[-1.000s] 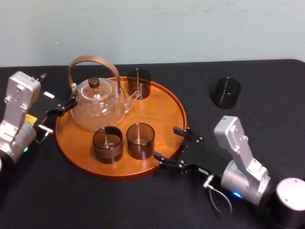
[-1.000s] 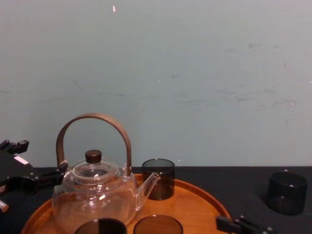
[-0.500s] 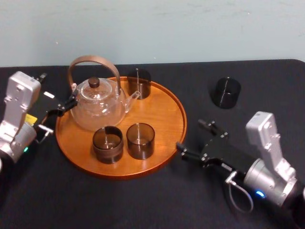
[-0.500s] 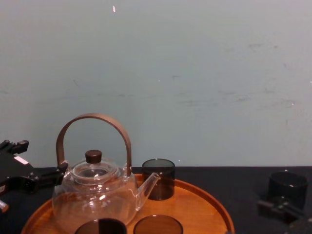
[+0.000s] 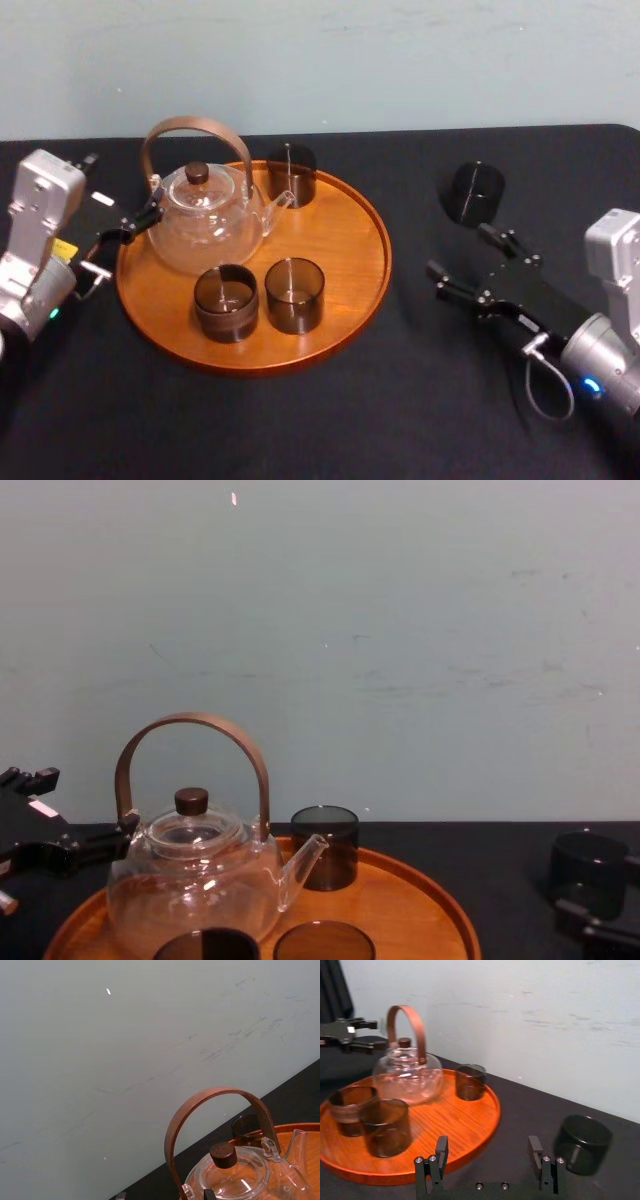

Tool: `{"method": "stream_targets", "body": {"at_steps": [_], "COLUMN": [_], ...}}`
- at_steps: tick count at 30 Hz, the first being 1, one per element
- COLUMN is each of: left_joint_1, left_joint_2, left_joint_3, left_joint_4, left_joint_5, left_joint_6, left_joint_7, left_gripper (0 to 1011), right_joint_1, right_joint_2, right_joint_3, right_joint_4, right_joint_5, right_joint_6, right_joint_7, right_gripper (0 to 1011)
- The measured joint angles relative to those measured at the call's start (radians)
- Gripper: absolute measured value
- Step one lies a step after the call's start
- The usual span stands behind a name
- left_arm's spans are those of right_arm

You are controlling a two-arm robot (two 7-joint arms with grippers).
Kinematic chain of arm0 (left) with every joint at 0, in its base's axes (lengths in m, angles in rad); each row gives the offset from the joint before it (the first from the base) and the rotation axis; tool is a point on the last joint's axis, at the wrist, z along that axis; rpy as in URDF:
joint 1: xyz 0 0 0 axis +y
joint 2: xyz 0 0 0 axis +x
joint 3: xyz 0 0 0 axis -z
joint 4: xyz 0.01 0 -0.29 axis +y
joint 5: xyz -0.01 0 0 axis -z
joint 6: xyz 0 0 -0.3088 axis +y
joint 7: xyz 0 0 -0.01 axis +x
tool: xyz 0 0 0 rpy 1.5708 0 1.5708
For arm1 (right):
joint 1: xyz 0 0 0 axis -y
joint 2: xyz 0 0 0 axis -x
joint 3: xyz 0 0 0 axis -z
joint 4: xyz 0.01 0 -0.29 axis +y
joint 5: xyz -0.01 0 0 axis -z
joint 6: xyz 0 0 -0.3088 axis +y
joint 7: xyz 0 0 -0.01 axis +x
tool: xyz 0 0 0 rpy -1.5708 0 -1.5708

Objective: Pick up the glass from the table and place it on the tray.

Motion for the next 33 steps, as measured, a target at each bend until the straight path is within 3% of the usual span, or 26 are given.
{"method": "stream_targets", "body": {"at_steps": [18, 33], "left_joint_1": [0.0, 0.0], "left_joint_2": [0.0, 0.0], "left_joint_3": [0.0, 0.0], "left_joint_4": [0.0, 0.0], "left_joint_5": [0.0, 0.0], "left_joint_6": [0.0, 0.0], "left_joint_7": [0.0, 0.0], "left_gripper": [1010, 1010], "right_joint_1": [0.0, 0.09], "right_joint_2": [-0.012, -0.038], "right_joint_3": [0.08, 0.113], "right_joint_4": [0.055, 0.155], "right_joint_5": [0.032, 0.049], "right_joint_6": [0.013, 0.056], "right_joint_7": [-0.018, -0.041], "right_gripper": [1002, 1002]}}
